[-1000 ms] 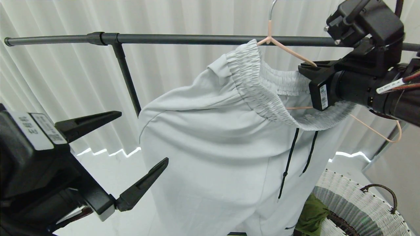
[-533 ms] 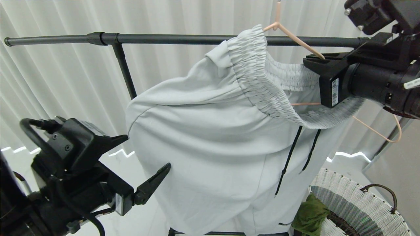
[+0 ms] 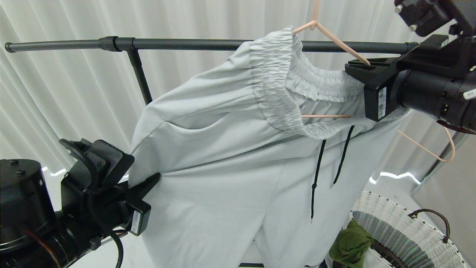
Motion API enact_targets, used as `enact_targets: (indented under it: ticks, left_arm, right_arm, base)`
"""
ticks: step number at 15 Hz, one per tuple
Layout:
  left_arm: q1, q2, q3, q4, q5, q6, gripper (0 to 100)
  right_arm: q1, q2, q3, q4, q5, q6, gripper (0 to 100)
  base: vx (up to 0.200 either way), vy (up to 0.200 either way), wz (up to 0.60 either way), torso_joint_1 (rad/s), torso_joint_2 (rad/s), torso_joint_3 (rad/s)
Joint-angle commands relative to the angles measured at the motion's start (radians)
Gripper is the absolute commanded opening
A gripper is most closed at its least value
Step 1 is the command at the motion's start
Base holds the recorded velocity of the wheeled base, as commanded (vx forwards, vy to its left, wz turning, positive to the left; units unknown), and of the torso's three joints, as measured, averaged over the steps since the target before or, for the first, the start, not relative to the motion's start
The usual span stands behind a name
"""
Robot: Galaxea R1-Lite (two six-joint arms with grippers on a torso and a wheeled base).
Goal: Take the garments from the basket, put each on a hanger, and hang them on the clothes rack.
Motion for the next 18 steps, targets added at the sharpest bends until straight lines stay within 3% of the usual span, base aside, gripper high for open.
enact_targets:
  ticks: [1, 8, 9, 11, 14, 18]
  left_arm:
    - [0.088, -0.003, 0.043, 0.001, 0.002, 0.004, 0]
    - [0.102, -0.027, 0.069, 0.001, 0.002, 0.102, 0]
    - [0.100, -0.033, 0.067, -0.001, 0.002, 0.102, 100]
    - [0.097, -0.056, 0.071, -0.004, 0.001, 0.103, 100]
    - [0.034, -0.136, 0.092, -0.006, 0.001, 0.106, 100]
    - [0.031, -0.179, 0.095, -0.006, 0.002, 0.111, 100]
  right_arm:
    - [-0.023, -0.001, -0.001, 0.000, -0.001, 0.000, 0]
    - [-0.055, -0.006, -0.003, 0.000, -0.012, -0.002, 0]
    - [-0.055, -0.003, -0.003, 0.000, -0.012, 0.000, 0]
    - [-0.055, -0.003, -0.003, 0.001, -0.013, -0.002, 0]
    - [-0.076, 0.011, 0.004, 0.006, -0.102, 0.000, 0]
    - [-0.155, 0.054, 0.004, 0.009, -0.211, 0.000, 0]
  base:
    - [0.000, 0.000, 0.00, 0.000, 0.00, 0.000]
    - [0.000, 0.000, 0.00, 0.000, 0.00, 0.000]
    - [0.000, 0.000, 0.00, 0.000, 0.00, 0.000]
    - [0.000, 0.000, 0.00, 0.000, 0.00, 0.000]
    - [0.000, 0.000, 0.00, 0.000, 0.00, 0.000]
    - [0.000, 0.000, 0.00, 0.000, 0.00, 0.000]
